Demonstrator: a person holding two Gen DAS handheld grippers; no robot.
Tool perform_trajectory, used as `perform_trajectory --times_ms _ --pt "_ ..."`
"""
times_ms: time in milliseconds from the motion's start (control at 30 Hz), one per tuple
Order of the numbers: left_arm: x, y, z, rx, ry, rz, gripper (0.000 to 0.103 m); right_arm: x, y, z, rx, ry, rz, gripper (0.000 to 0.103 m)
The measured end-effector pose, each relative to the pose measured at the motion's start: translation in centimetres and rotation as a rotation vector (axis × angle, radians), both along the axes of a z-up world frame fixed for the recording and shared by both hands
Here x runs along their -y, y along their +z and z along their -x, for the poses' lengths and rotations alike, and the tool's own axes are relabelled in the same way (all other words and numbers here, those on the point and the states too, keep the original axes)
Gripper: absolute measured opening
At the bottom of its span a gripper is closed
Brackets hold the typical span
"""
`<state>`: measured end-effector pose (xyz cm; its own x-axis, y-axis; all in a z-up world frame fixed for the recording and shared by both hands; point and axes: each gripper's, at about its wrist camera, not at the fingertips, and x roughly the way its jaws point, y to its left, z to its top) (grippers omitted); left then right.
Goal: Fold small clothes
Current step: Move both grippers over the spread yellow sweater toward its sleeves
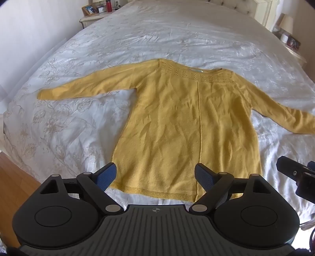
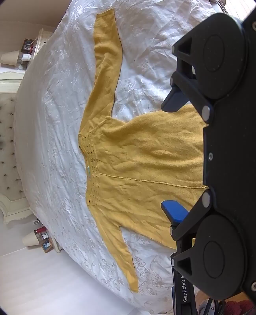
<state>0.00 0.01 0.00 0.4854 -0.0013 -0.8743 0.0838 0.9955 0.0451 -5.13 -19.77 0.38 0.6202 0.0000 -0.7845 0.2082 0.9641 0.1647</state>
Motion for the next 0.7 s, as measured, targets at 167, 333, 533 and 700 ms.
perform_trajectory --times_ms 167,333,533,700 --pt "-0.4 0.0 0.1 -0.01 0.002 0.007 0.087 -0.5 0.0 -0.1 -0.005 0.009 0.003 0.097" --pt "-0.6 0.0 -0.1 -0.013 0.007 0.01 0.087 -0.8 0.0 -0.4 -0.009 0.016 0.005 0.097" --pt "-0.7 -0.2 -0.9 -0.009 0.009 0.003 0.087 -1.2 0.1 -1.1 -0.014 0.012 0.009 0.097" --pt "-1.0 -0.4 -2.3 -0.02 0.003 -0.002 0.087 -1.5 -0.1 -2.3 -0.027 0.007 0.006 0.097"
